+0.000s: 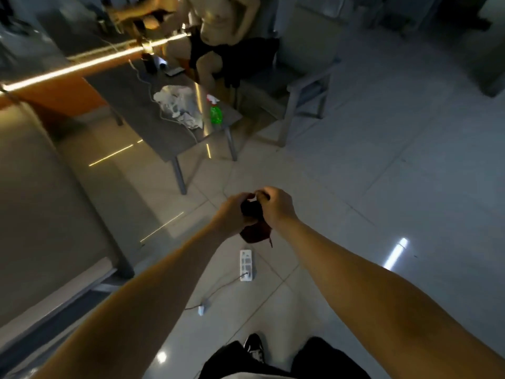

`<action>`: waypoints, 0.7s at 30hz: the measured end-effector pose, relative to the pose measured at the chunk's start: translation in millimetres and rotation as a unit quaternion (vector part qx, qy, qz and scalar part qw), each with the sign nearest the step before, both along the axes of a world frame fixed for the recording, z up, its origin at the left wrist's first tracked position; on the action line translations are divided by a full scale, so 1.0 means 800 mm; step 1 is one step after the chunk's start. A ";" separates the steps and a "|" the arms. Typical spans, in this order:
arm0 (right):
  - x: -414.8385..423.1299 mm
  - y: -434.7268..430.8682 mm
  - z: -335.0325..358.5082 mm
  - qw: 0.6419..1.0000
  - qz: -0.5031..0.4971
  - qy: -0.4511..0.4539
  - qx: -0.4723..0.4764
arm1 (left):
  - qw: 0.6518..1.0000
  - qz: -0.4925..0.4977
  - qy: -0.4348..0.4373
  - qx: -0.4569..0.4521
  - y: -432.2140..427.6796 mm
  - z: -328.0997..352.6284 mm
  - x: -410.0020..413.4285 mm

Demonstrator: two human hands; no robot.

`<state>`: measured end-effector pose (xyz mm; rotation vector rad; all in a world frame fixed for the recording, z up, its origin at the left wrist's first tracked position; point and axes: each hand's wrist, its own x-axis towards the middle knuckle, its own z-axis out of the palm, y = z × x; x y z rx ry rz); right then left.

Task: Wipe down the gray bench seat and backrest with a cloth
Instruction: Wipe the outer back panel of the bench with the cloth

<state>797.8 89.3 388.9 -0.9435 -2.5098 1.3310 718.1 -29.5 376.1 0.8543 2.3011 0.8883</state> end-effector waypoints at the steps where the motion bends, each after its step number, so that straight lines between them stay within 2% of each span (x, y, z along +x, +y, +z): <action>1: -0.019 0.012 0.006 1.000 0.024 -0.003 0.009 | 0.999 0.018 0.042 -0.013 0.010 0.002 -0.016; 6: -0.118 0.094 -0.001 0.987 0.153 -0.049 -0.005 | 0.987 0.141 0.078 -0.009 0.065 0.003 -0.087; 11: -0.234 0.191 -0.027 0.951 0.289 -0.110 -0.013 | 0.965 0.256 0.049 -0.026 0.142 -0.015 -0.163; 14: -0.300 0.231 -0.046 0.940 0.313 -0.135 -0.010 | 0.947 0.313 0.057 -0.041 0.180 -0.029 -0.207; 16: -0.337 0.247 -0.049 0.930 0.336 -0.146 0.032 | 0.939 0.336 0.053 -0.056 0.196 -0.029 -0.235; 18: -0.368 0.259 -0.043 0.922 0.361 -0.131 0.041 | 0.922 0.387 -0.004 -0.031 0.205 -0.022 -0.258; 21: -0.414 0.270 -0.041 0.922 0.377 -0.082 -0.014 | 0.900 0.435 -0.039 0.015 0.213 -0.016 -0.292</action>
